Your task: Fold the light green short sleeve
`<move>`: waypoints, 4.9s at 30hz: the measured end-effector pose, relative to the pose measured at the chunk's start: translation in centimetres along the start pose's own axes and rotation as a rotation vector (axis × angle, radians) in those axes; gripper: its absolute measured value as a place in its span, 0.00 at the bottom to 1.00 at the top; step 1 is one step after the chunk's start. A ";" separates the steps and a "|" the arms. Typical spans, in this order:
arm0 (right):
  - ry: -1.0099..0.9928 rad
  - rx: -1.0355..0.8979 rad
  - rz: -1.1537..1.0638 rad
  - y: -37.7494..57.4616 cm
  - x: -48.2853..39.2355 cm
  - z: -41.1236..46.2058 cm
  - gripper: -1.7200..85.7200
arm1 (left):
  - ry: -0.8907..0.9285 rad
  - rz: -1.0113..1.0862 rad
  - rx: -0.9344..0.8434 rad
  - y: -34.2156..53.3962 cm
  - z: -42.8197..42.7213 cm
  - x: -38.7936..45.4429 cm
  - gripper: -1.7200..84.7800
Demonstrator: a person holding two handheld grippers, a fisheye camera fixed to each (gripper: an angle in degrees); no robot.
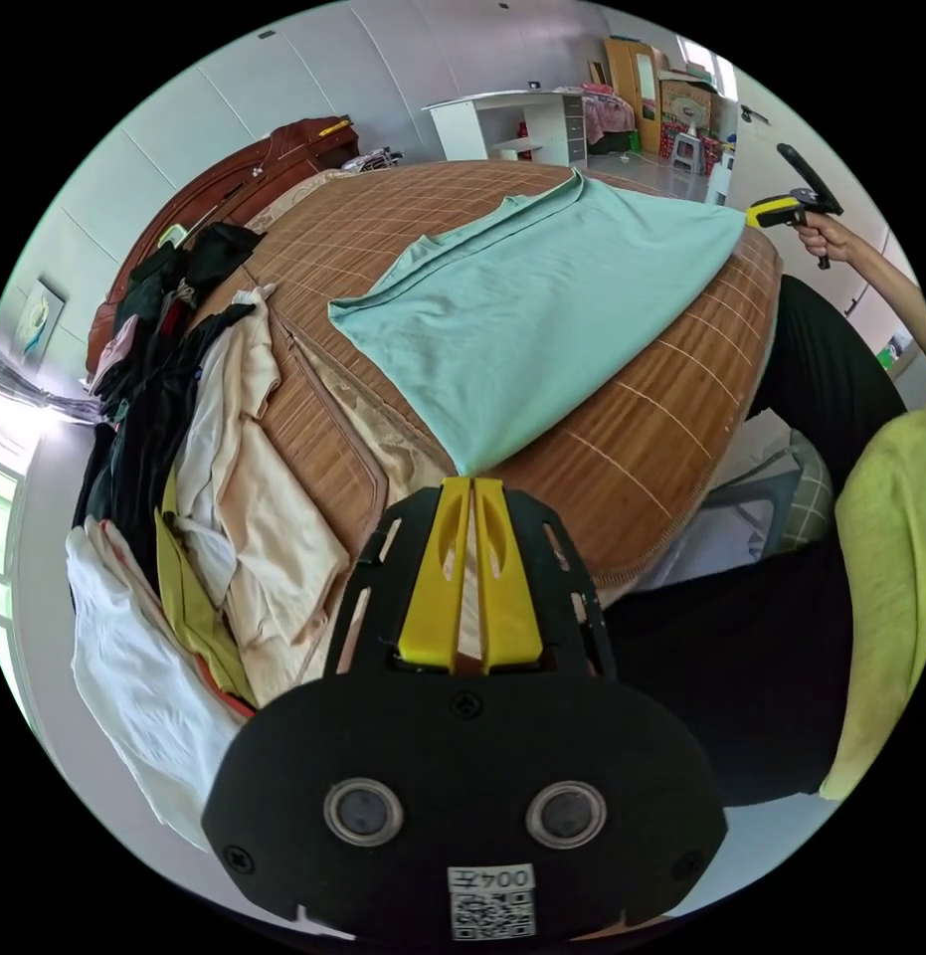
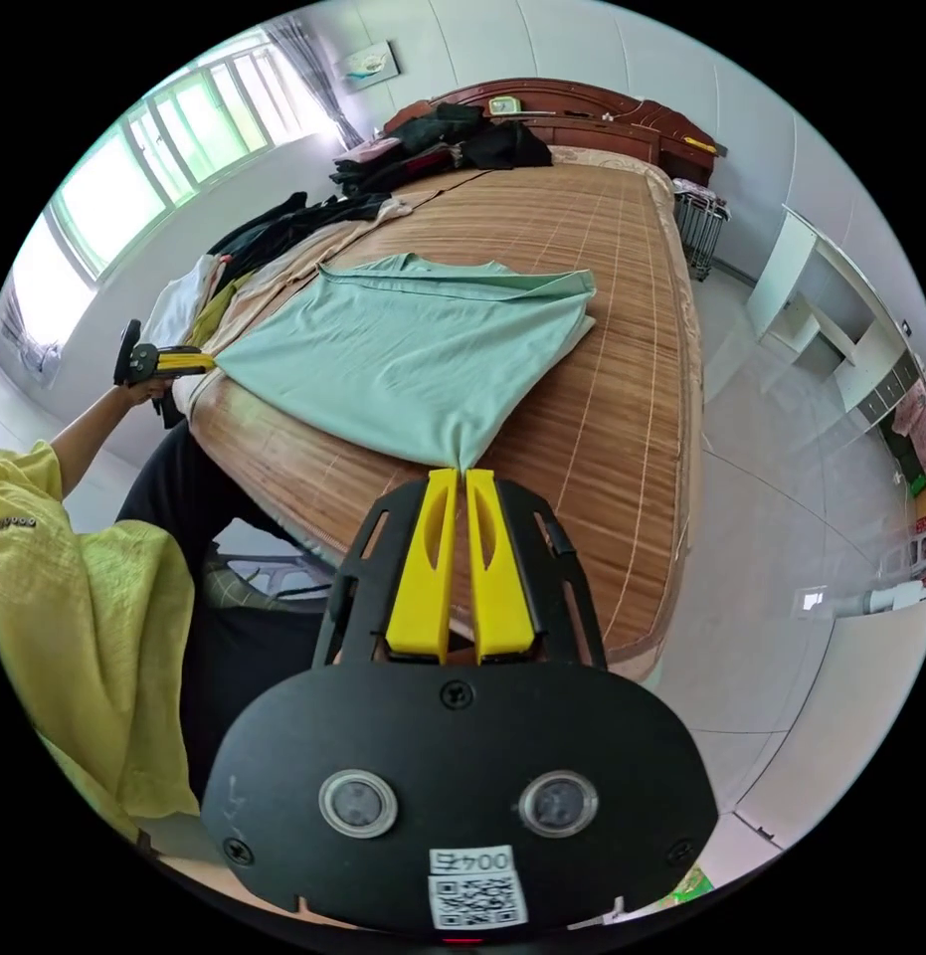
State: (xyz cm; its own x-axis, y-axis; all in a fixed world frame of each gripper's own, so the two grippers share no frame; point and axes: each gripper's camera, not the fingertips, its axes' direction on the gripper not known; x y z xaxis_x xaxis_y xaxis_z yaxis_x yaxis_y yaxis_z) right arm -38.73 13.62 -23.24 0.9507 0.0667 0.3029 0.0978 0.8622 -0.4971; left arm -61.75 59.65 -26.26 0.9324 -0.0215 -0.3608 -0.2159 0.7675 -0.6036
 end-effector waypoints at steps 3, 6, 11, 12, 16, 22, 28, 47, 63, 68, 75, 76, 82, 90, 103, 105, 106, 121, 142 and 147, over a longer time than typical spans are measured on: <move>-0.005 -0.013 -0.023 2.4 -1.5 -0.5 0.03 | 0.006 -0.011 -0.004 3.8 -2.2 1.6 0.03; 0.012 -0.028 -0.017 4.7 -2.3 -0.3 0.02 | 0.015 -0.032 -0.010 6.9 -2.8 3.2 0.03; -0.006 -0.038 0.052 7.1 -1.6 1.7 0.03 | -0.002 -0.042 -0.013 7.7 -2.2 4.0 0.03; 0.002 -0.048 0.055 7.3 -1.6 2.3 0.03 | 0.001 -0.047 -0.015 7.7 -2.4 3.9 0.03; -0.003 -0.066 0.071 7.6 -1.8 3.0 0.05 | 0.015 -0.089 -0.019 7.9 -3.6 3.6 0.03; 0.160 -0.101 0.073 8.8 -3.2 1.2 0.11 | -0.054 -0.153 -0.031 8.9 -7.3 4.1 0.03; 0.114 0.056 0.124 7.4 -6.1 0.2 0.11 | -0.140 -0.174 0.093 3.3 -10.3 7.1 0.03; -0.158 0.163 0.357 7.1 0.6 6.1 0.05 | -0.088 -0.199 0.054 2.2 -5.0 8.2 0.02; -0.783 0.240 0.937 -1.1 13.9 19.9 0.17 | -0.058 -0.207 0.065 2.7 -5.6 7.7 0.02; -0.720 0.207 0.972 -2.5 15.1 21.1 0.17 | -0.030 -0.216 0.069 2.9 -5.7 7.3 0.02; -0.656 0.181 0.961 -5.6 15.5 21.7 0.18 | -0.026 -0.213 0.072 2.9 -5.7 7.3 0.02; -0.656 0.184 0.960 -6.2 15.6 21.8 0.18 | -0.028 -0.211 0.071 2.9 -5.7 7.4 0.02; -0.665 0.200 0.948 -9.4 15.8 21.9 0.18 | -0.034 -0.206 0.071 2.9 -5.6 7.6 0.02; -0.666 0.253 0.892 -15.8 17.7 20.3 0.17 | -0.031 -0.204 0.070 2.9 -5.4 7.8 0.02; -0.806 0.028 0.540 -22.8 7.3 21.9 0.17 | -0.045 -0.200 0.070 2.9 -4.9 8.6 0.02; -0.802 -0.007 0.564 -23.5 6.6 22.9 0.17 | -0.045 -0.199 0.070 2.9 -4.8 8.7 0.02; -0.793 -0.024 0.578 -24.0 6.2 23.3 0.17 | -0.047 -0.198 0.071 2.9 -4.7 8.7 0.02; -0.762 0.098 0.623 -35.5 4.0 20.4 0.16 | -0.056 -0.190 0.070 2.9 -3.9 9.5 0.02; -0.425 -0.038 0.285 -47.0 -14.1 18.6 0.11 | -0.075 -0.178 0.066 2.6 -2.5 10.6 0.02; -0.230 0.097 0.095 -40.7 -19.1 10.4 0.08 | -0.095 -0.170 0.068 2.6 -2.2 11.1 0.02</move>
State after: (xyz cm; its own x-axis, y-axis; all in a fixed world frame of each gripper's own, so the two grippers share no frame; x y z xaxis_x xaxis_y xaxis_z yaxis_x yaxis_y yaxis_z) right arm -63.97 -17.55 -0.30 0.8614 0.2523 0.4408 -0.0280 0.8902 -0.4548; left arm -52.56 59.95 -33.42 0.9776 -0.0964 -0.1871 -0.0360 0.7992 -0.6000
